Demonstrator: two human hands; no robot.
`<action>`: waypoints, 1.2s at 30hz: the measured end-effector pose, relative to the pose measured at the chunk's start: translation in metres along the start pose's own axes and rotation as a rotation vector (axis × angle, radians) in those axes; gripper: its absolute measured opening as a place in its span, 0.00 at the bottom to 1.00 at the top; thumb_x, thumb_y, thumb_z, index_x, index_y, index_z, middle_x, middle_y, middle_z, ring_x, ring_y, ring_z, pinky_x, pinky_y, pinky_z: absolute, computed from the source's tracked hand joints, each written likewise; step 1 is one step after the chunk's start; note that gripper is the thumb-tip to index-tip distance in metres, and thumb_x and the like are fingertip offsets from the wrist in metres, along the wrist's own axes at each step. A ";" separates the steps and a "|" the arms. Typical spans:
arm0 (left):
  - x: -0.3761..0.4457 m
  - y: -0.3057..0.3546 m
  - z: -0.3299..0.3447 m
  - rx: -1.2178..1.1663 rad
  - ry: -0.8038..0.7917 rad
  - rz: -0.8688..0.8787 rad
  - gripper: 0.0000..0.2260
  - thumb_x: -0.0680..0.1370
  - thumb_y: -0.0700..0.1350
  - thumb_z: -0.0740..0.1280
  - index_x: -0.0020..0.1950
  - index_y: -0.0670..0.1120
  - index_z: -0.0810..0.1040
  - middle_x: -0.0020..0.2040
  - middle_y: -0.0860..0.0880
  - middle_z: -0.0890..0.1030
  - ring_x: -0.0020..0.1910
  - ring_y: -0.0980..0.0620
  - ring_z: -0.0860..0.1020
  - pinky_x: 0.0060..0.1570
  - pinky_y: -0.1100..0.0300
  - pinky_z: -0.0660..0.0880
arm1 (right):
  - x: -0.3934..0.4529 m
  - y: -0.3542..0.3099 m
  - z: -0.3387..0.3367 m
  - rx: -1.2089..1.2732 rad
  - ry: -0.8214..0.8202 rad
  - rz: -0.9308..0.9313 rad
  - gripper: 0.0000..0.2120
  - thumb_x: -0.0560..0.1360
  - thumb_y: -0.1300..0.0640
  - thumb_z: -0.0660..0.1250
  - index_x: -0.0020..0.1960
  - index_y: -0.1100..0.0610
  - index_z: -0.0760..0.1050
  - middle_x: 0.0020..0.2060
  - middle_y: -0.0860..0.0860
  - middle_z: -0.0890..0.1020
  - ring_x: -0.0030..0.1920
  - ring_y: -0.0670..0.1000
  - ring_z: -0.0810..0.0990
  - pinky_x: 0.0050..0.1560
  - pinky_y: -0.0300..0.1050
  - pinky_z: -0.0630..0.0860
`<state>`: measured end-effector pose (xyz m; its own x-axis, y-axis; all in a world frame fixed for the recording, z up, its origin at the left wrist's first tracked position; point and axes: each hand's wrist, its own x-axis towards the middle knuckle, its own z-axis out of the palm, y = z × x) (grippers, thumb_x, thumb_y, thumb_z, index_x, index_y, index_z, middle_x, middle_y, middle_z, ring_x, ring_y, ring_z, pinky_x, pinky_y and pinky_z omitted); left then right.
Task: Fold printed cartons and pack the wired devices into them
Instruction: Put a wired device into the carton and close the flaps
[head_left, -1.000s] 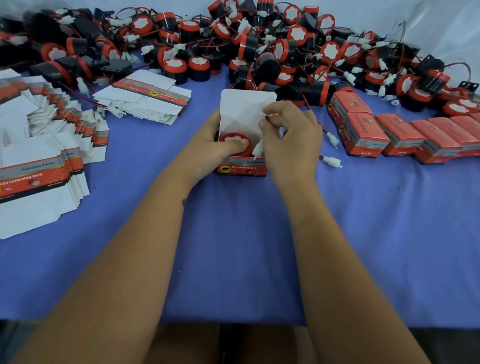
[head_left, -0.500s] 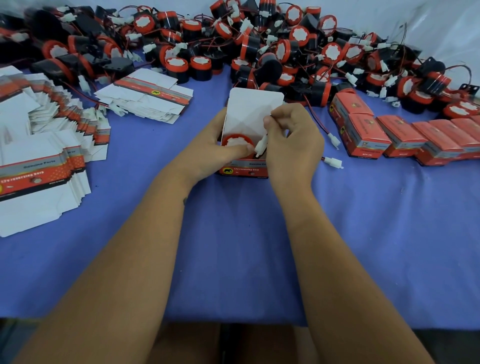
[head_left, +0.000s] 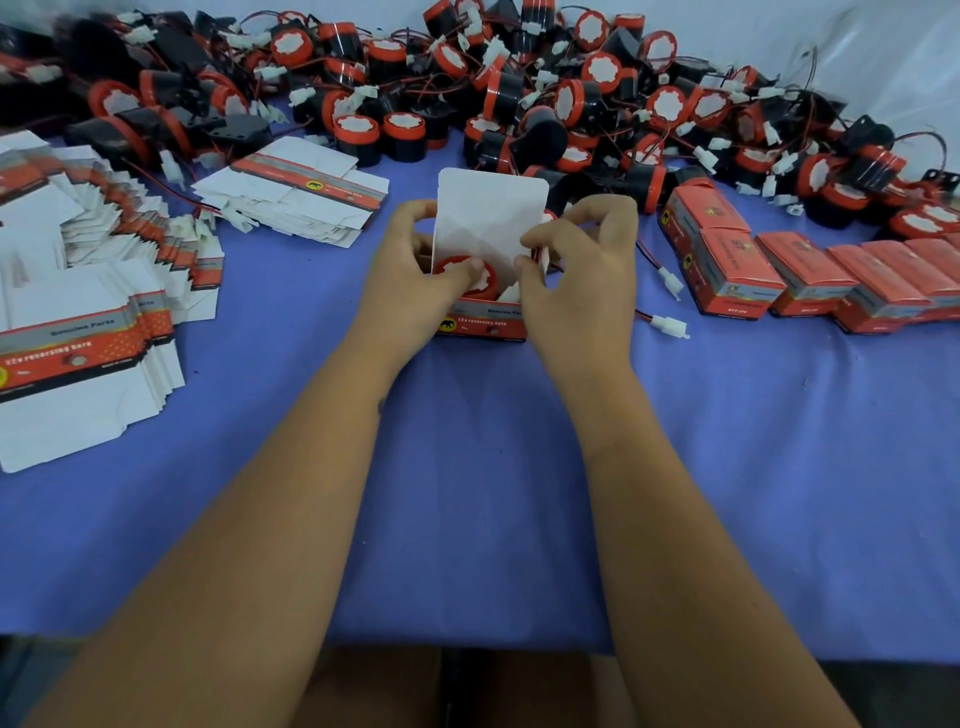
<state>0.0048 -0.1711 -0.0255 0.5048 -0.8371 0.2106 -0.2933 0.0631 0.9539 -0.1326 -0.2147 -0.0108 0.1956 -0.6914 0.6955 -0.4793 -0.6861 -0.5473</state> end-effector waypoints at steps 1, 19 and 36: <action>0.000 0.000 0.000 0.004 0.008 -0.004 0.21 0.75 0.44 0.73 0.61 0.58 0.68 0.48 0.55 0.82 0.48 0.59 0.81 0.44 0.66 0.76 | 0.001 0.001 -0.001 0.008 -0.016 0.007 0.08 0.70 0.70 0.70 0.48 0.64 0.81 0.54 0.58 0.74 0.46 0.39 0.64 0.47 0.28 0.68; -0.006 0.011 0.007 -0.085 -0.083 -0.101 0.08 0.83 0.50 0.59 0.60 0.53 0.71 0.54 0.56 0.79 0.52 0.60 0.78 0.44 0.65 0.73 | -0.003 -0.002 -0.002 0.267 -0.212 0.190 0.06 0.73 0.60 0.71 0.43 0.61 0.76 0.43 0.50 0.75 0.41 0.41 0.71 0.43 0.29 0.67; -0.003 0.008 0.004 -0.379 -0.200 -0.148 0.21 0.85 0.54 0.49 0.66 0.47 0.77 0.57 0.46 0.84 0.56 0.49 0.83 0.54 0.55 0.81 | -0.001 0.005 0.003 0.315 -0.298 0.255 0.07 0.78 0.62 0.66 0.50 0.62 0.83 0.46 0.46 0.74 0.50 0.46 0.74 0.48 0.30 0.71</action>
<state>-0.0025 -0.1704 -0.0190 0.3412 -0.9383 0.0558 0.1073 0.0978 0.9894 -0.1321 -0.2183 -0.0156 0.3636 -0.8491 0.3832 -0.2707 -0.4899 -0.8287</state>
